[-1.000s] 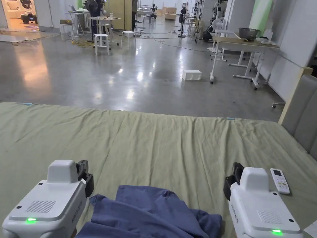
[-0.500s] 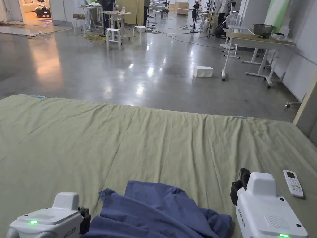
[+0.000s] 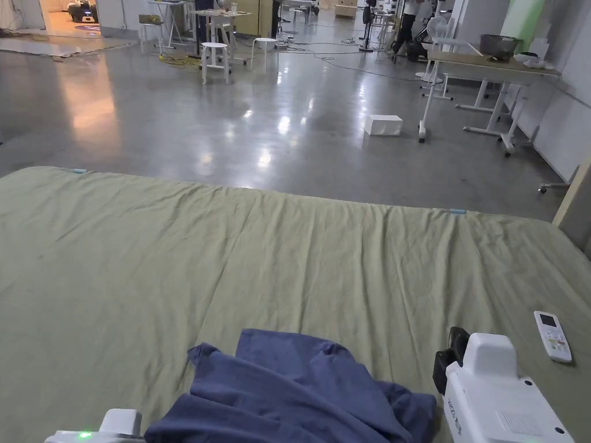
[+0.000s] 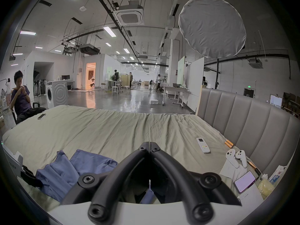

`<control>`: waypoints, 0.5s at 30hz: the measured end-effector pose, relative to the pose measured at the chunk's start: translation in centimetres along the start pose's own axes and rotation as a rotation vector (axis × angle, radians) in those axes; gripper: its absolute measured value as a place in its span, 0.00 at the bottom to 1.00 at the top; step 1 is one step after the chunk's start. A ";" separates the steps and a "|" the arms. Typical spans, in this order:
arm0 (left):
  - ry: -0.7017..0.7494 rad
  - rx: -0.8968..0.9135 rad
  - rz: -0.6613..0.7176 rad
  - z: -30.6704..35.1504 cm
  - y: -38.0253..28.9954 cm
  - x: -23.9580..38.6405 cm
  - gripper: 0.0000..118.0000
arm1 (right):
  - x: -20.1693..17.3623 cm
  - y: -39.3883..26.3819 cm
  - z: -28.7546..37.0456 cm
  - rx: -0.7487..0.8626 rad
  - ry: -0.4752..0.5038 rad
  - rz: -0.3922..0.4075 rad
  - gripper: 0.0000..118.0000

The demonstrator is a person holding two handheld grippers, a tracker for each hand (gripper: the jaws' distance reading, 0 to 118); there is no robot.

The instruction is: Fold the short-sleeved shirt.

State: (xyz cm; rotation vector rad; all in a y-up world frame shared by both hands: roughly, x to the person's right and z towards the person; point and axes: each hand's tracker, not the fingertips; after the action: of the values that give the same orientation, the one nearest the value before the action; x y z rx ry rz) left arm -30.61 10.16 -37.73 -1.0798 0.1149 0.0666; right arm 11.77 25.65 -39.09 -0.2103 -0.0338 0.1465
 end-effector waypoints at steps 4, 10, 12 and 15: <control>0.022 -0.011 -0.020 0.5 0.1 1.6 0.43 | 0.1 -0.1 0.0 -0.008 -0.002 0.008 0.00; -0.006 -0.004 -0.161 0.6 -0.3 4.0 0.05 | 0.6 -0.5 -0.6 -0.034 0.001 0.008 0.00; -0.144 -0.022 -0.086 1.2 -0.2 3.3 0.05 | 1.2 -0.5 -0.7 -0.044 0.006 0.006 0.00; -0.131 0.015 -0.082 2.2 -0.3 3.2 0.05 | 2.2 -0.6 -2.0 -0.086 0.015 0.038 0.00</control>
State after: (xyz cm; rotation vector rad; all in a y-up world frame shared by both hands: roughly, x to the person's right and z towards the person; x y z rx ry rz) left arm -27.29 11.98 -36.88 -1.0611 -0.0466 0.0621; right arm 14.10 24.92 -40.91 -0.2979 -0.0209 0.1813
